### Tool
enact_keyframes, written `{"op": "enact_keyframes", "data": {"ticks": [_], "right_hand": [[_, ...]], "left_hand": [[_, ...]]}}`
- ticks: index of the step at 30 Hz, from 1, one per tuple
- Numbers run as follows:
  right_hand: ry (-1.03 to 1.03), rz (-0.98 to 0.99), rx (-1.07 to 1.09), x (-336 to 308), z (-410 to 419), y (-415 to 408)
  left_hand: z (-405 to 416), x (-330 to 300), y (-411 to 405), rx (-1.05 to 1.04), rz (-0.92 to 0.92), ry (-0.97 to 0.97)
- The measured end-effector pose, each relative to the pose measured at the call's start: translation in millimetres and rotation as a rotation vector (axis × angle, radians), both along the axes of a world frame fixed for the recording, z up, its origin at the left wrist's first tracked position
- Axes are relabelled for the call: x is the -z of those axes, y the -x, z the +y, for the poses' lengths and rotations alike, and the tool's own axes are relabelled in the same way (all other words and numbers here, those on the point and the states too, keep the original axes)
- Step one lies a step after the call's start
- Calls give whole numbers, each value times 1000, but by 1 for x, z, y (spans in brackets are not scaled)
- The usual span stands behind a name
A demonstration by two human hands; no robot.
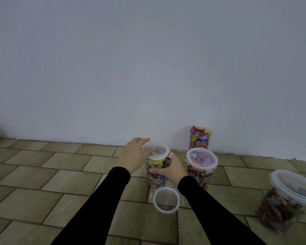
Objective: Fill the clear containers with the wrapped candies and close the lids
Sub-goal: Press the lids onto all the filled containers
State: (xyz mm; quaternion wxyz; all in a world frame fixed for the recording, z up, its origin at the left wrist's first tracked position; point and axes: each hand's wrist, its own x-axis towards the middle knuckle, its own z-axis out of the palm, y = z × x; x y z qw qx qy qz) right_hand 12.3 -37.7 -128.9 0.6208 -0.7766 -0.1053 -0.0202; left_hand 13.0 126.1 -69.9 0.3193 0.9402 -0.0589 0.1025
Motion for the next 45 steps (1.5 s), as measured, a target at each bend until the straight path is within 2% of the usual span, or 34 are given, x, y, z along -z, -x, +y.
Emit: {"op": "enact_keyframes", "data": {"ticks": [2,4,9,14,16,22,24,26,29,34,40,42,45], "right_hand": [[-8,12,-21,-1,-2,-2],[-29,33,-27,0,-3,-3],[-75,51,-32,3,0,0],[-60,54,-13,4,2,0],[-47,50,0,2,1,0],[-58,38,7,3,4,7],[-28,6,23,1,6,7],[-2,-15,33,2,6,6],[-27,11,57,4,4,7],[40,5,75,3,5,5],[41,55,95,-3,10,3],[108,41,95,-4,15,0],[332,24,80,-10,19,7]], "left_hand": [[8,6,4,135,-16,8],[13,15,6,182,-59,80],[12,38,10,175,-146,327],[2,54,13,113,-176,406],[0,47,15,84,-188,358],[-23,12,24,-77,-320,-35],[-41,1,21,-120,-306,-232],[-51,-3,18,-129,-261,-318],[-54,3,16,-131,-266,-279],[-58,18,17,-134,-373,-194],[-55,26,15,-136,-394,-173],[-51,26,12,-124,-366,-181],[-40,28,11,-55,-337,-161]]}}
